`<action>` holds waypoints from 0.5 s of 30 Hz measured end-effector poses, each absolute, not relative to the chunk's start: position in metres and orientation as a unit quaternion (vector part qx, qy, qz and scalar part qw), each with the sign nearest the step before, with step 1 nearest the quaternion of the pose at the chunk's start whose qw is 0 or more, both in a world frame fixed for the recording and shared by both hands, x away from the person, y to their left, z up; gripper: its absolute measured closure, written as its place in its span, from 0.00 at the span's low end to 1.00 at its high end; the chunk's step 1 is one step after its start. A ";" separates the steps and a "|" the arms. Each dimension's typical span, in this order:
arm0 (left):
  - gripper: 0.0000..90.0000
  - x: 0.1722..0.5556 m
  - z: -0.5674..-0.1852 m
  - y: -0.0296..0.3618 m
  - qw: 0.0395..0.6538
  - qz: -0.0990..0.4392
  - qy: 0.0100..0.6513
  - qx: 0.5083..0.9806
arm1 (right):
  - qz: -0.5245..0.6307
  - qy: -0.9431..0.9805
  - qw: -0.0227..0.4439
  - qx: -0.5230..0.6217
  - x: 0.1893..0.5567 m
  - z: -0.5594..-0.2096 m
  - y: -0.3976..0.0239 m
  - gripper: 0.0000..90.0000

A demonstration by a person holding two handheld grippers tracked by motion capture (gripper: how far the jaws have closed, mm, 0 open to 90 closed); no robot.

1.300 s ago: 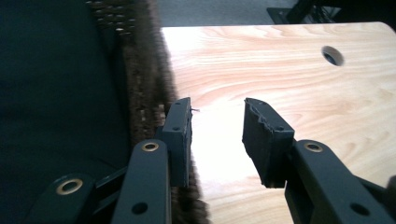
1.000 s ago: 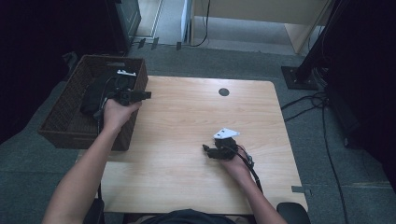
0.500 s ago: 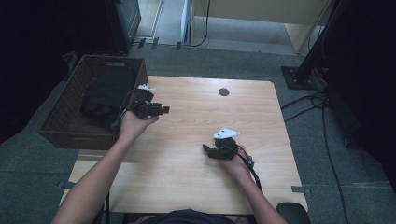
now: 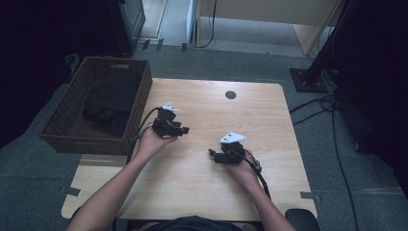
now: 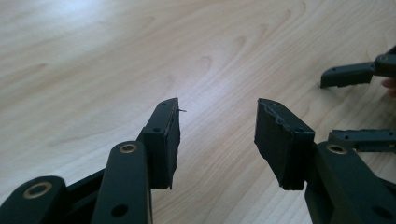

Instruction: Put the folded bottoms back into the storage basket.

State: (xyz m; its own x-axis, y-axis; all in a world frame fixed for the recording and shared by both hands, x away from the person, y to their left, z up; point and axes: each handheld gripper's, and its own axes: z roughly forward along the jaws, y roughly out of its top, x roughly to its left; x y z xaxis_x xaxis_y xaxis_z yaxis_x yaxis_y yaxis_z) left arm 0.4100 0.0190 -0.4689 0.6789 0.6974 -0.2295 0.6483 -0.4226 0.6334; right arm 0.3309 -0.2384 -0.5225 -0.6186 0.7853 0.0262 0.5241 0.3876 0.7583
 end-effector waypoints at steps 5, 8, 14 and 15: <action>0.54 0.401 -0.483 0.012 0.352 0.031 0.388 0.851 | 0.381 0.815 0.172 0.401 0.331 -0.523 -0.238 0.40; 0.54 0.395 -0.491 0.011 0.345 0.031 0.379 0.858 | 0.381 0.815 0.172 0.401 0.331 -0.523 -0.238 0.40; 0.53 0.384 -0.502 0.008 0.344 0.036 0.359 0.867 | 0.381 0.815 0.172 0.402 0.331 -0.523 -0.238 0.40; 0.52 0.382 -0.503 0.008 0.348 0.040 0.355 0.867 | 0.381 0.815 0.172 0.402 0.331 -0.523 -0.238 0.40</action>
